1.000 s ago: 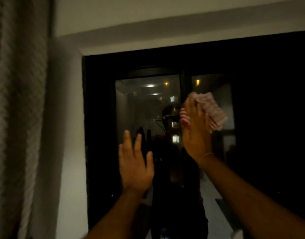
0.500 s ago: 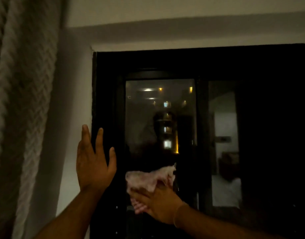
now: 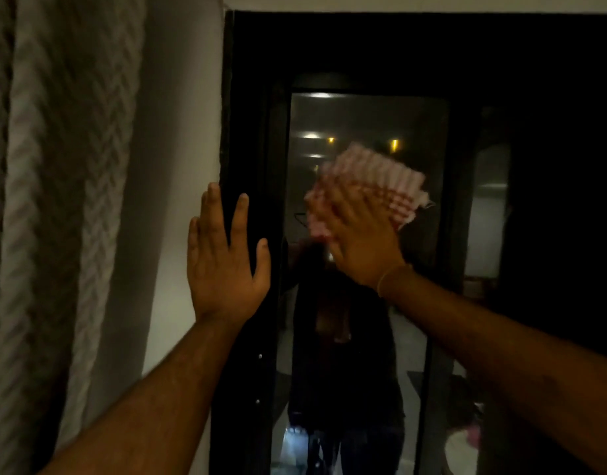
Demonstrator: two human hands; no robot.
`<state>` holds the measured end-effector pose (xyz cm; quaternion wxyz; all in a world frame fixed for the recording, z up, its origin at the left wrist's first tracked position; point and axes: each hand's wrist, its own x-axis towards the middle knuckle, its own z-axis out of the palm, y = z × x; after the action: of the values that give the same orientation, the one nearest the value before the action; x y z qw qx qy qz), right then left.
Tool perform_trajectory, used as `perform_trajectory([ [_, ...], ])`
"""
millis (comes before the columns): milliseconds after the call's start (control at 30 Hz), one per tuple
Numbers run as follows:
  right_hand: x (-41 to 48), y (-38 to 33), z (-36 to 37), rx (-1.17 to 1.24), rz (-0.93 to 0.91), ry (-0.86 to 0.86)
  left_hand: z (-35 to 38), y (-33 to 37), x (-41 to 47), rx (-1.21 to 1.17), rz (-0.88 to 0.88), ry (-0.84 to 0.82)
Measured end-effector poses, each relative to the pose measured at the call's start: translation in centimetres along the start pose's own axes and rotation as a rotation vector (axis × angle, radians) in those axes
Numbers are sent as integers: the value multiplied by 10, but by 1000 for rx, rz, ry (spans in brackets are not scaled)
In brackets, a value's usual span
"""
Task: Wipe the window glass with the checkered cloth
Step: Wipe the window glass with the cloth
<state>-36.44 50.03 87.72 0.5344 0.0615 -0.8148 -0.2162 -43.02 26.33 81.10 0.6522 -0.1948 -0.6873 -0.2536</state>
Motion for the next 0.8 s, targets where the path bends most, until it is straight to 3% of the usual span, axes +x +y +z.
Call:
perform_trajectory([
  [100, -105, -30, 31, 57, -354, -194, -1, 0, -1, 6, 1, 5],
  [233, -188, -7, 23, 245, -423, -601, -1, 2, -2, 28, -9, 5],
  [267, -181, 5, 16, 290, -386, -576, -2, 2, -2, 32, -13, 2],
  [333, -146, 31, 2, 272, -248, -356, -3, 4, -1, 28, -19, -7],
  [433, -54, 59, -22, 82, -8, -15, -4, 4, -2, 33, -18, -9],
  [567, 33, 38, -25, -12, 190, 142, -2, 3, -2, 40, -15, 7],
  [667, 30, -10, -3, 30, -4, 106, -2, 3, -2, 32, -3, 27],
  [733, -17, -45, 26, 101, -187, 46, -1, 3, -2, 37, 3, 30],
  [800, -108, -75, 46, 84, -414, -168, -1, 3, -3, 55, 0, 29],
])
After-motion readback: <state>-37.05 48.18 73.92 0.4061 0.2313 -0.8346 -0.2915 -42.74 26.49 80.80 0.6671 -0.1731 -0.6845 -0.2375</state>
